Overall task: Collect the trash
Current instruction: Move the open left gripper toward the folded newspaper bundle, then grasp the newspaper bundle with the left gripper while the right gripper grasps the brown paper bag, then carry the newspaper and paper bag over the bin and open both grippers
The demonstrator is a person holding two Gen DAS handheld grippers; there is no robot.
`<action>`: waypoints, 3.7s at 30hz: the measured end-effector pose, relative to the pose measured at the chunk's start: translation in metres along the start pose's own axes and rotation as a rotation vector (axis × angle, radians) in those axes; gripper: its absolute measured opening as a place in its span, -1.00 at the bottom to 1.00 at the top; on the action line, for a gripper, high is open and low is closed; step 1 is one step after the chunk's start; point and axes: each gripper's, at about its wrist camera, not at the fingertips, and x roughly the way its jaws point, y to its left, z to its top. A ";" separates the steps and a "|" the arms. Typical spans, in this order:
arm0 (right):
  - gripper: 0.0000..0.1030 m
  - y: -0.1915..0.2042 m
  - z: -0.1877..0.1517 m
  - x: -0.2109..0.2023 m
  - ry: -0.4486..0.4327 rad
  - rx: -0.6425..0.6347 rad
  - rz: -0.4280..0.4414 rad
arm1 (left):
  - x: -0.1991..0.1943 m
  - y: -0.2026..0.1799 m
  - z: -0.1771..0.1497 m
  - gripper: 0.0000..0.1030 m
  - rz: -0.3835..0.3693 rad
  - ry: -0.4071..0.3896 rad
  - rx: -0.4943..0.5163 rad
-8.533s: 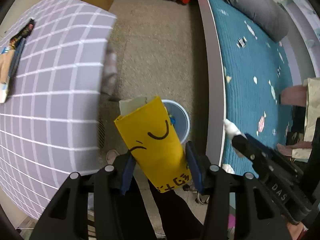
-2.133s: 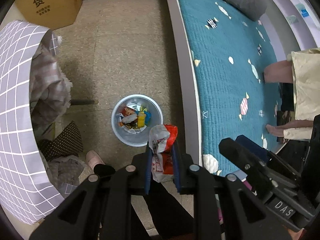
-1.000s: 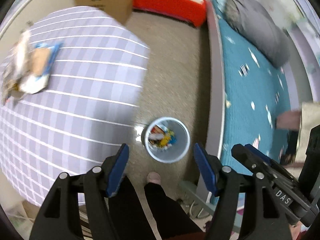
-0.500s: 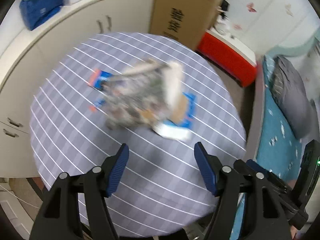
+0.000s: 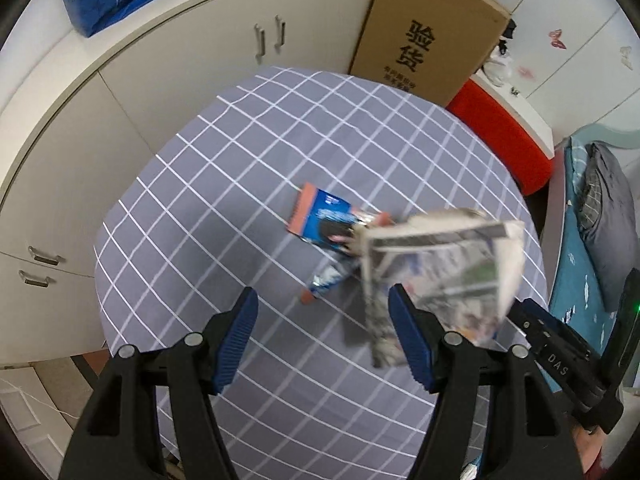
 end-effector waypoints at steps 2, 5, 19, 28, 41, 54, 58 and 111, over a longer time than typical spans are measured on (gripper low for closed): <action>-0.06 0.001 0.004 0.003 -0.003 -0.010 -0.004 | 0.007 0.008 0.007 0.28 -0.003 0.012 -0.008; -0.06 0.008 0.011 0.010 0.005 -0.026 0.007 | 0.014 0.014 0.014 0.28 -0.010 0.031 -0.015; -0.81 0.001 0.013 0.024 0.031 0.025 0.075 | 0.032 -0.009 0.022 0.29 -0.090 0.076 0.057; -0.83 -0.034 0.006 -0.014 -0.035 0.110 0.082 | 0.030 -0.099 0.005 0.32 -0.216 0.094 0.257; -0.83 -0.058 -0.025 -0.036 -0.041 0.196 0.123 | 0.048 -0.164 0.000 -0.42 -0.074 0.084 0.401; -0.83 -0.046 -0.037 -0.043 -0.045 0.166 0.183 | 0.019 -0.114 0.002 0.18 -0.073 0.001 0.239; -0.83 -0.049 -0.040 -0.049 -0.055 0.174 0.163 | 0.013 -0.140 -0.014 0.52 -0.041 -0.047 0.375; -0.83 -0.262 -0.231 -0.181 -0.141 0.408 0.057 | -0.048 -0.337 -0.252 -0.78 -0.290 -0.012 0.577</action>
